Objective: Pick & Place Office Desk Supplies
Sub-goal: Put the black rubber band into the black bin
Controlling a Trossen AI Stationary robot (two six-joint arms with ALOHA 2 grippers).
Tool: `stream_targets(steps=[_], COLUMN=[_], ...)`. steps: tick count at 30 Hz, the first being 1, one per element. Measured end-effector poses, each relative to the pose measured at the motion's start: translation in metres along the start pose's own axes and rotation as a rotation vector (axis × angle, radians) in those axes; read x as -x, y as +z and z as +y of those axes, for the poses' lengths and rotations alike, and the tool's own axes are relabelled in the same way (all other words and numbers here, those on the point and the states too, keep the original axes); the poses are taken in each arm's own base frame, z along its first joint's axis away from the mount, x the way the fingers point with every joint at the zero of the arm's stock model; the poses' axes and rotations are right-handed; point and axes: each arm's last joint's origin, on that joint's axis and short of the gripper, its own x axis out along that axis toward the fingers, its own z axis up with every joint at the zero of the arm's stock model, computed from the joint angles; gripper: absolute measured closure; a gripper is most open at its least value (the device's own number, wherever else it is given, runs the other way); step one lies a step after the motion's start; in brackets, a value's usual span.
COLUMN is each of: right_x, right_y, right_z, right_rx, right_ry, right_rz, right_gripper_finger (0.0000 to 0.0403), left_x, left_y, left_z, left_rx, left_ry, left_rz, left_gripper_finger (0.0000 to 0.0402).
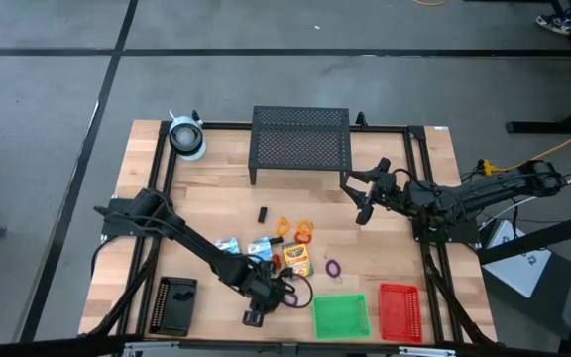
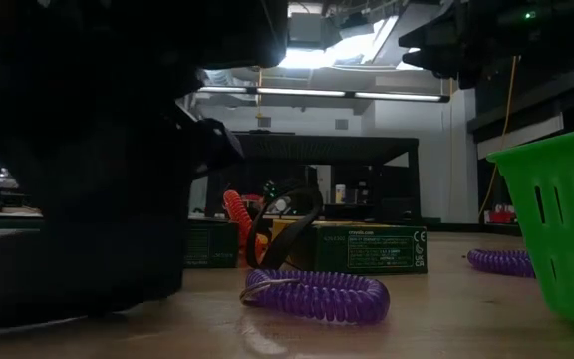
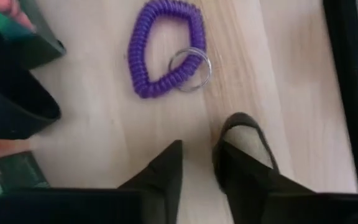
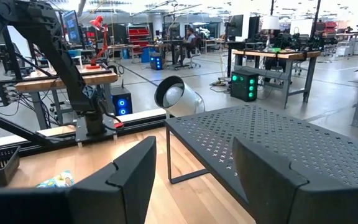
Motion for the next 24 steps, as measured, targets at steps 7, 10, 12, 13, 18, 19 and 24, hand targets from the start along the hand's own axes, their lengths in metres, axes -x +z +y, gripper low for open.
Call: stream_targets(steps=[7, 10, 12, 13, 18, 19, 24], right_x=[0.000, 0.000, 0.000, 0.000, 0.000, 0.000, 0.000], right_y=[0.000, 0.000, 0.000, 0.000, 0.000, 0.000, 0.000], right_z=[0.000, 0.000, 0.000, 0.000, 0.000, 0.000, 0.000], right_rx=[-0.001, -0.002, -0.002, -0.002, 0.001, 0.001, 0.001], right_ry=[-0.001, 0.000, 0.000, -0.001, 0.000, -0.001, 0.003], right_rz=[0.000, 0.000, 0.000, 0.000, 0.000, 0.000, 0.000], right_gripper_finger=[0.0188, 0.0188, 0.0188, 0.0188, 0.0188, 0.0188, 0.0188], left_x=[-0.002, 0.001, 0.007, 0.011, 0.043, 0.053, 0.107], left_y=[-0.001, 0.001, 0.002, 0.004, 0.012, 0.014, 0.008], left_z=[0.000, 0.001, 0.000, -0.001, -0.008, -0.010, -0.028], left_rx=[-0.044, -0.041, -0.044, -0.051, -0.108, -0.118, -0.158], left_ry=[-0.024, -0.066, -0.100, -0.111, -0.186, -0.196, -0.209], left_rz=[0.014, 0.020, 0.018, 0.008, -0.056, -0.077, -0.125], left_gripper_finger=[0.0379, 0.0396, 0.0396, 0.0397, 0.0398, 0.0399, 0.0399])
